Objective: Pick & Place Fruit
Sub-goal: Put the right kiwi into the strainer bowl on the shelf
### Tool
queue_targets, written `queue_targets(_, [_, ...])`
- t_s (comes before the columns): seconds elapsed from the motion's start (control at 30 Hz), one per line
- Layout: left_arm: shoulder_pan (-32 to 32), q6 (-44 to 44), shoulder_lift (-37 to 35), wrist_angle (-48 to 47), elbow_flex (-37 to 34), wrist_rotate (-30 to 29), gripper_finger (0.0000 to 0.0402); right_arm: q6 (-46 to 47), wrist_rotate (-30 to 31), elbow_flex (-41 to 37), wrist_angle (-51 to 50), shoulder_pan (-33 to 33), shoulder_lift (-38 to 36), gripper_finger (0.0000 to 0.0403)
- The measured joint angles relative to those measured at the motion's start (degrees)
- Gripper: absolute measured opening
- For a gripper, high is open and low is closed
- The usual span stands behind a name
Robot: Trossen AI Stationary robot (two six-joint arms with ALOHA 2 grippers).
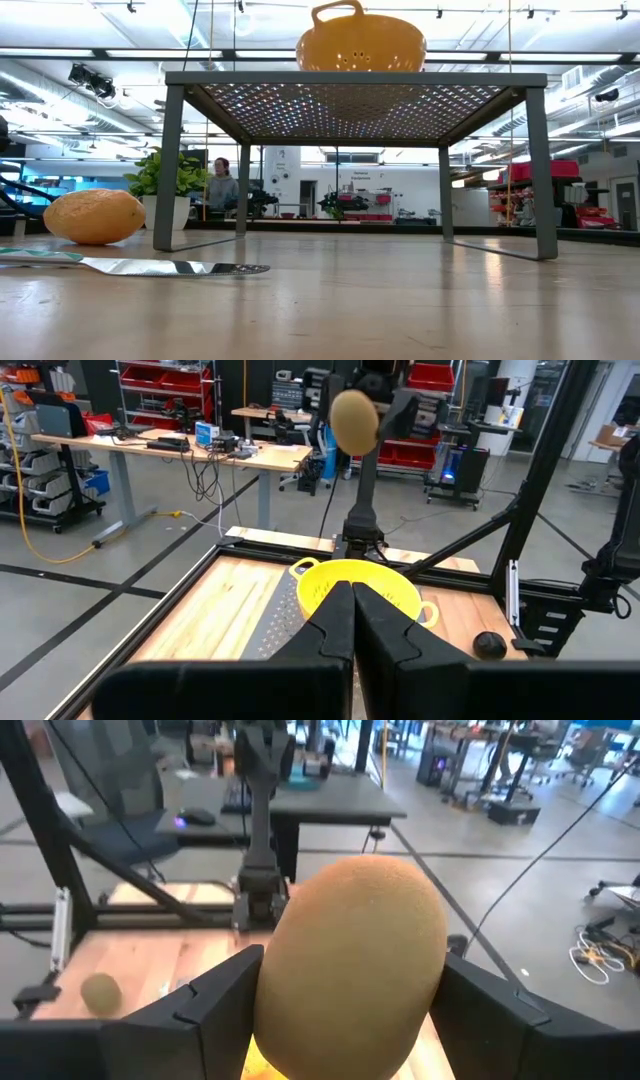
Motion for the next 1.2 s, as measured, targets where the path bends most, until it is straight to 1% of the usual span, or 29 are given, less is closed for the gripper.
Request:
queue_targets(0.3, [-0.02,-0.22,0.00,0.00,0.00,0.00,0.0002,-0.45,-3.21,0.00,-0.03,0.00,3.89,0.0263])
queue_targets(0.47, [0.00,-0.22,0.00,0.00,0.00,0.00,0.0002,-0.03,-3.33,0.00,0.08,0.00,4.53,0.0263])
queue_targets(0.63, [-0.01,-0.08,0.00,0.00,0.00,0.00,0.0002,0.03,-3.47,0.00,-0.06,0.00,7.14,0.0263])
queue_targets(0.9, [0.00,0.02,0.00,0.00,0.00,0.00,0.0002,1.75,-9.21,0.00,-0.62,0.05,13.91,0.0263])
queue_targets(1.0, [-0.02,0.00,0.00,0.00,0.00,0.00,0.0002,1.74,-9.36,0.00,-1.07,0.15,15.75,0.0263])
queue_targets(1.2, [-0.01,0.00,0.00,-0.02,0.00,0.00,0.0002,1.76,-9.36,0.00,-1.31,0.13,16.56,0.0263])
